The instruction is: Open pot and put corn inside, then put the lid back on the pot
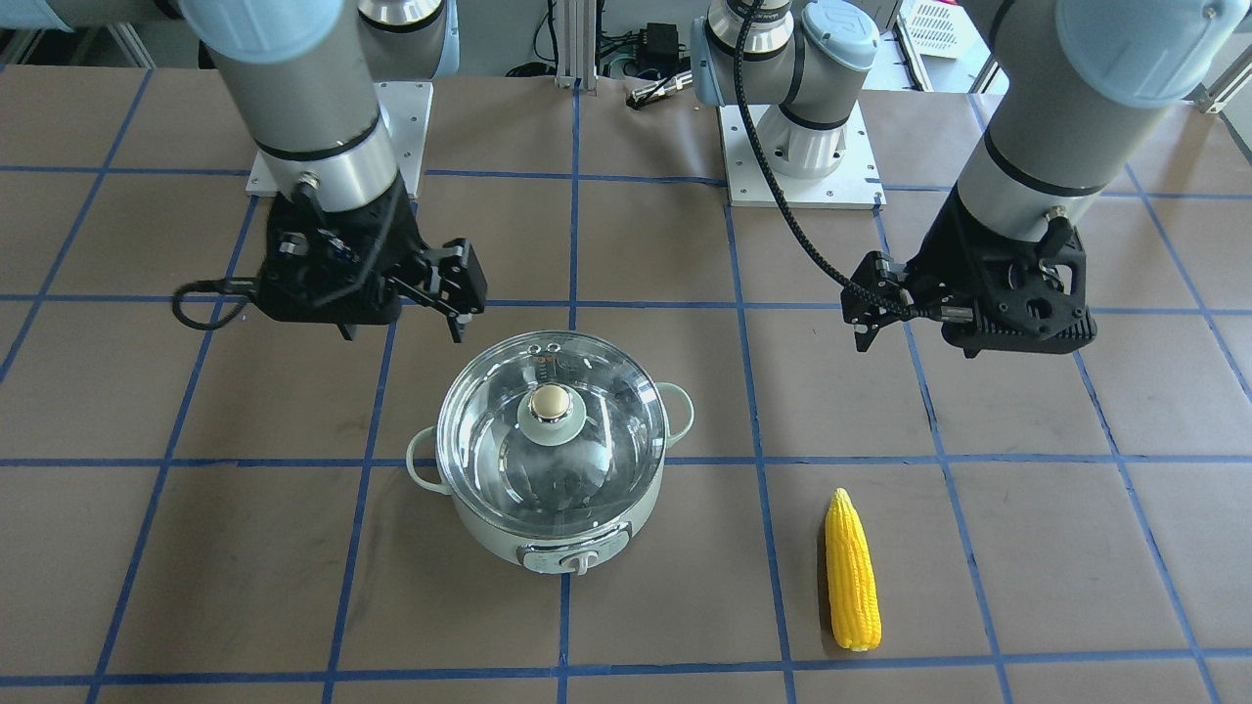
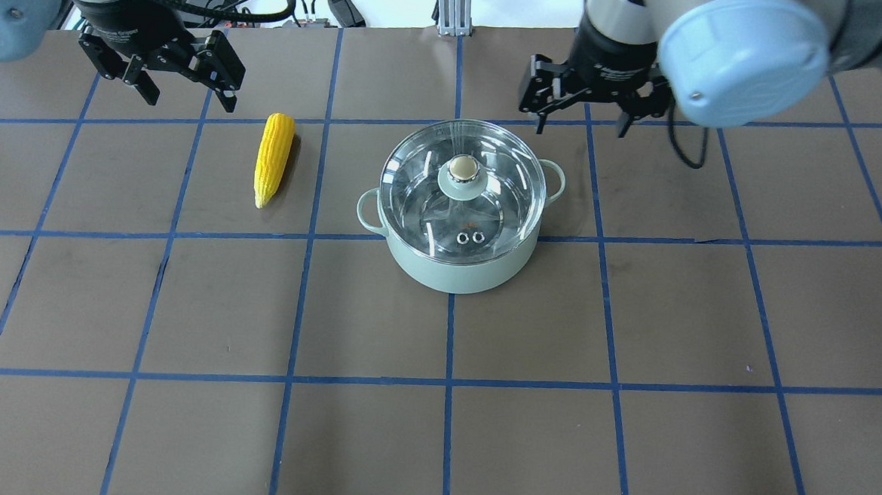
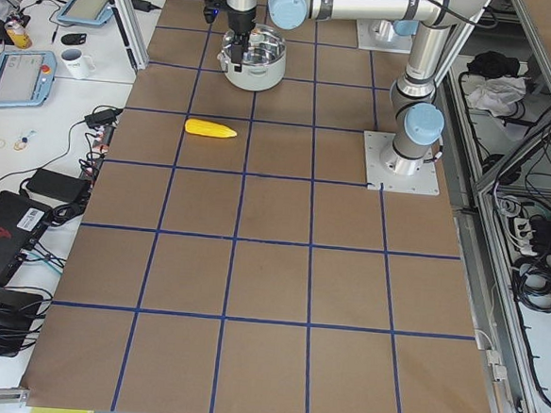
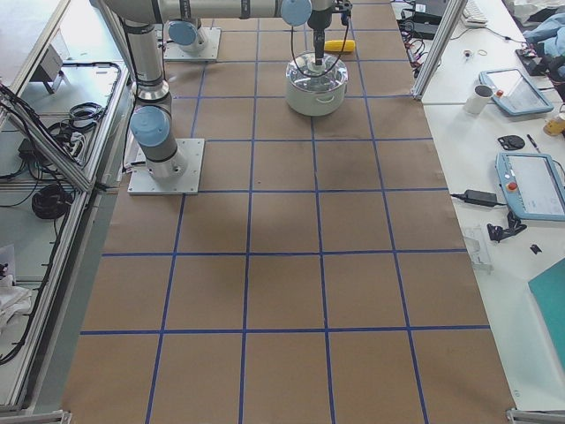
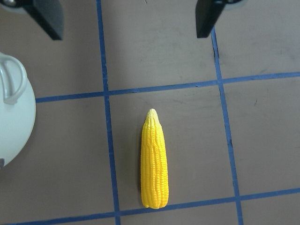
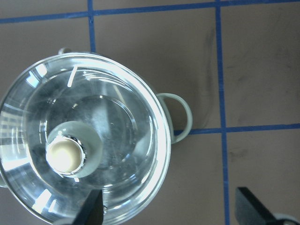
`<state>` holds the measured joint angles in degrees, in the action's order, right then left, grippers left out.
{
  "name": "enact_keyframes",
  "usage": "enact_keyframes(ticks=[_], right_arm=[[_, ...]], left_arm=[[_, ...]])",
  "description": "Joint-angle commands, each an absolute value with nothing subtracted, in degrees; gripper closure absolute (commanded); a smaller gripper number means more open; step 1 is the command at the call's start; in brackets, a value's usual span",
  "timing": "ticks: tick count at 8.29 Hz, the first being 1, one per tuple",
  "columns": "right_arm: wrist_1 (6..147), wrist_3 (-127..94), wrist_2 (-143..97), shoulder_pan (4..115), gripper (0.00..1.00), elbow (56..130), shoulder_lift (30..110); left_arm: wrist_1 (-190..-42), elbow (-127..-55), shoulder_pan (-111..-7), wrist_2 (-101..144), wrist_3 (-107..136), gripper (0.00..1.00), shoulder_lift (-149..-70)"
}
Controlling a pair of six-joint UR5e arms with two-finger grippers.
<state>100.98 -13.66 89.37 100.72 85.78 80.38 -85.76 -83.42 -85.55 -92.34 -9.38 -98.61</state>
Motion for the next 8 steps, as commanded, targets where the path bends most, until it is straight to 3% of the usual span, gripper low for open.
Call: enact_keyframes(ticks=[1, 6, 8], right_arm=[[108.62, -22.14, 89.3, 105.82, 0.0, 85.69, 75.16], [113.11, -26.81, 90.09, 110.65, 0.01, 86.22, 69.26], [113.12, -26.63, 90.09, 110.65, 0.08, 86.48, 68.91]], left_arm=[[-77.91, -83.41, -85.08, -92.11, -12.39, 0.0, -105.53], [-67.77, -84.11, -82.71, -91.15, -15.81, 0.0, -118.46], [-64.34, -84.37, -82.62, -86.76, -16.26, 0.0, -123.28]])
